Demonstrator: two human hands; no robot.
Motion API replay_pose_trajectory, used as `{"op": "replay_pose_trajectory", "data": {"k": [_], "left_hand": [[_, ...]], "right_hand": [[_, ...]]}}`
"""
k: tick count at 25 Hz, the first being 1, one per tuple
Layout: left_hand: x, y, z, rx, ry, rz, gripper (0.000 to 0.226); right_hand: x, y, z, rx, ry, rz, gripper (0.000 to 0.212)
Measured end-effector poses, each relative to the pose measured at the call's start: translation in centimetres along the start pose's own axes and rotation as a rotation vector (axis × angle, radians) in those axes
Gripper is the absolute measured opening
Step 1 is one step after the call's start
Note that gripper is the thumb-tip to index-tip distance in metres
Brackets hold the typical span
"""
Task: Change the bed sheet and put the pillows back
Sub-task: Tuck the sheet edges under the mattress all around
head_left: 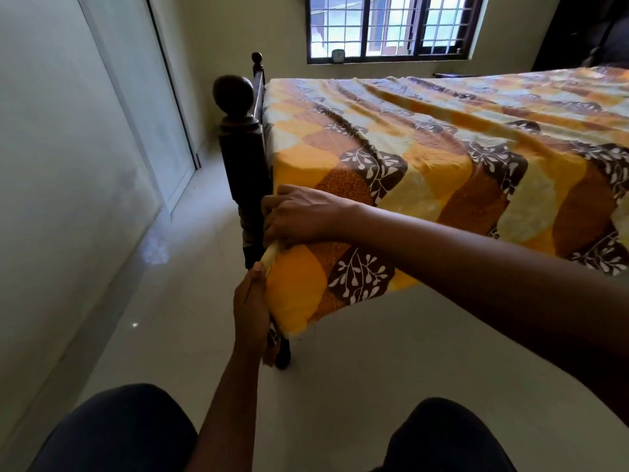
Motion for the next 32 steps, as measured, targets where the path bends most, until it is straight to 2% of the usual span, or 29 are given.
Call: {"op": "replay_pose_trajectory", "data": {"k": [2,5,7,9,11,13,15,17,18,19,20,21,22,24,26,29,32], "left_hand": [[0.0,0.2,-0.3,-0.034,-0.041,0.040,0.033],[0.6,0.7,-0.8,0.491,-0.299,0.136,0.046],[0.9,0.0,-0.7,0.665,-0.422,0.099,0.061],[1.2,-0.7,-0.2,0.697,-0.493,0.118,0.062],[1.9,-0.8,-0.2,0.653,-0.522,0.187,0.044],[2.6,-0.7,-0.4,0.583,-0.527,0.160,0.033],[2.8,-0.5,-0.6,0.584,-0.520,0.131,0.023],[3.0,-0.7,-0.7,0.662,-0.521,0.141,0.016],[3.2,-0.8,-0.7,0.698,-0.513,0.166,0.013],[3.5,-1.0,-0.6,0.713,-0.498,0.173,0.012],[3.8,-1.2,-0.8,0.715,-0.491,0.150,0.013],[4.1,-1.4,-0.8,0.708,-0.487,0.121,0.015],[4.1,-1.4,-0.9,0.696,-0.485,0.105,0.016],[3.9,-1.3,-0.7,0.679,-0.476,0.115,0.016],[3.9,-1.3,-0.5,0.627,-0.363,0.152,0.018],[3.9,-1.3,-0.5,0.498,-0.145,0.209,0.021],[4.5,-1.5,-0.7,0.252,0.055,0.220,0.020]], "right_hand": [[1.1,1.2,-0.5,-0.094,0.041,0.030,0.032],[1.8,1.2,-0.8,-0.109,0.010,-0.004,0.032],[2.1,0.8,-0.6,-0.100,-0.013,-0.059,0.032],[2.5,0.6,-0.5,-0.089,-0.028,-0.086,0.032],[2.5,0.3,-0.4,-0.068,-0.043,-0.054,0.031],[1.8,-0.3,-0.6,0.051,-0.047,0.047,0.028],[-0.1,-0.9,-0.7,0.307,-0.152,0.345,0.028],[-3.3,-2.1,-0.6,0.722,-0.514,0.637,0.024],[-5.2,-3.2,-1.2,0.975,-0.753,0.699,0.020],[-7.0,-4.4,-2.1,1.273,-1.010,0.700,0.019],[-8.4,-5.5,-3.3,1.603,-1.242,0.633,0.020],[-9.3,-6.6,-4.5,1.904,-1.417,0.547,0.023],[-9.8,-7.6,-5.1,2.145,-1.517,0.469,0.026],[-9.7,-8.1,-5.3,2.536,-1.532,0.403,0.032],[-9.1,-7.7,-5.2,2.798,-1.520,0.472,0.036],[-8.7,-6.7,-5.1,2.990,-1.522,0.555,0.041],[-8.4,-5.5,-4.0,3.075,-1.481,0.627,0.043]]}}
Point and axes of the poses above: each hand's wrist, its own x-axis towards the middle knuckle, its own y-axis out of the back of the hand, z = x × y, the point moved 3 cm from there along x, towards the middle knuckle, and after that the axes turned 15 degrees about -y, right-handed, at the moved point
